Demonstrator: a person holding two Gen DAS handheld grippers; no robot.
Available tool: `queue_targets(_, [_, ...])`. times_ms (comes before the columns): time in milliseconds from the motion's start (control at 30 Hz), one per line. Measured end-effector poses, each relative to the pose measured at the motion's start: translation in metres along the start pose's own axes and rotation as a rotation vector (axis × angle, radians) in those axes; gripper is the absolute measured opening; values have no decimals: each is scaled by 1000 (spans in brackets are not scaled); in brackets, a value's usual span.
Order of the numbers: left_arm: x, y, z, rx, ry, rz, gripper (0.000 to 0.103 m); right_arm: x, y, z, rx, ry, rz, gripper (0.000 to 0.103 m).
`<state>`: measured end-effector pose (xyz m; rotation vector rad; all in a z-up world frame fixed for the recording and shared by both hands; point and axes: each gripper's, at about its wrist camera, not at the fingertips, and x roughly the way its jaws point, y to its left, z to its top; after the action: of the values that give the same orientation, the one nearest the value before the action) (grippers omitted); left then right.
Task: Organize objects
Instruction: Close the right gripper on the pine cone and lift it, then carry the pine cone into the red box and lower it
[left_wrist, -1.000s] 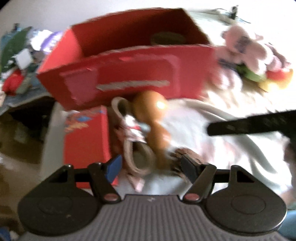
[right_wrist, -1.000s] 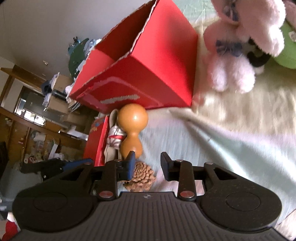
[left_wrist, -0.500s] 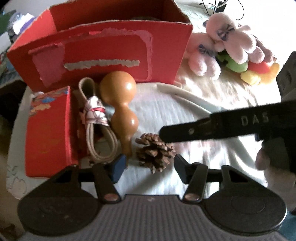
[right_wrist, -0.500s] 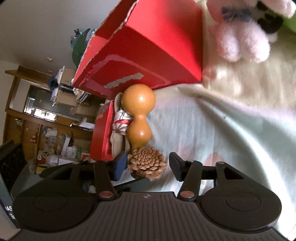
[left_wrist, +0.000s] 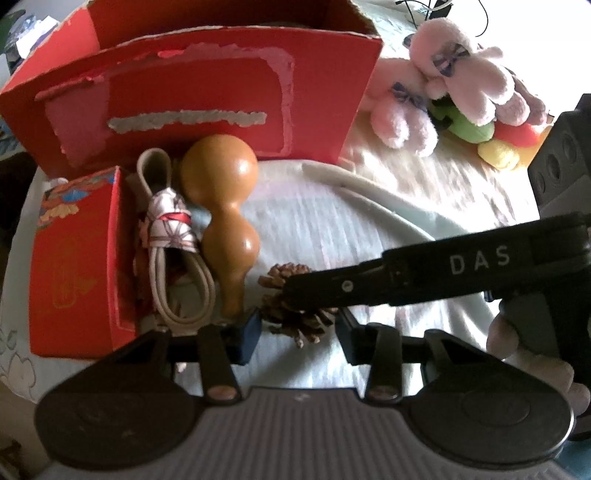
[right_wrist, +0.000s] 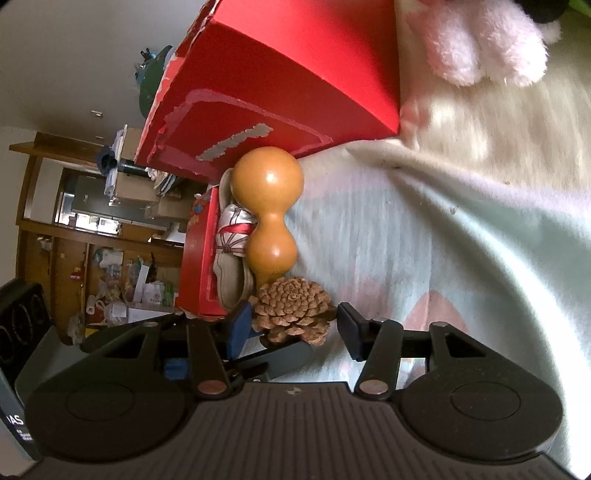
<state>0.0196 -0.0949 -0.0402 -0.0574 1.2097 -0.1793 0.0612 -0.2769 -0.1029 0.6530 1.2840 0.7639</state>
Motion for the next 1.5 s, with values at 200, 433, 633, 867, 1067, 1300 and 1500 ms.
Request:
queue_targets(200, [-12, -8, 9, 50, -12, -27, 42, -22, 15, 0, -58, -67, -6, 52])
queue_targets(433, [-41, -26, 27, 164, -102, -42, 42, -56, 33, 6, -82, -179, -3, 52])
queue_targets(633, [-74, -35, 58, 292, -207, -72, 42, -83, 67, 25, -151, -301, -37, 52])
queue_targets(867, [-104, -16, 105, 397, -305, -119, 42, -82, 110, 67, -228, -373, -111, 52])
queue_targets(1067, [-99, 17, 138, 425, -308, -175, 42, -58, 122, 108, -205, -361, -207, 52])
queue_targets(1300, [-64, 43, 158, 436, -260, -231, 45, -21, 127, 136, -226, -280, -418, 51])
queue_targets(1500, [-35, 62, 163, 477, -198, -209, 49, 11, 137, 148, -305, -162, -603, 45])
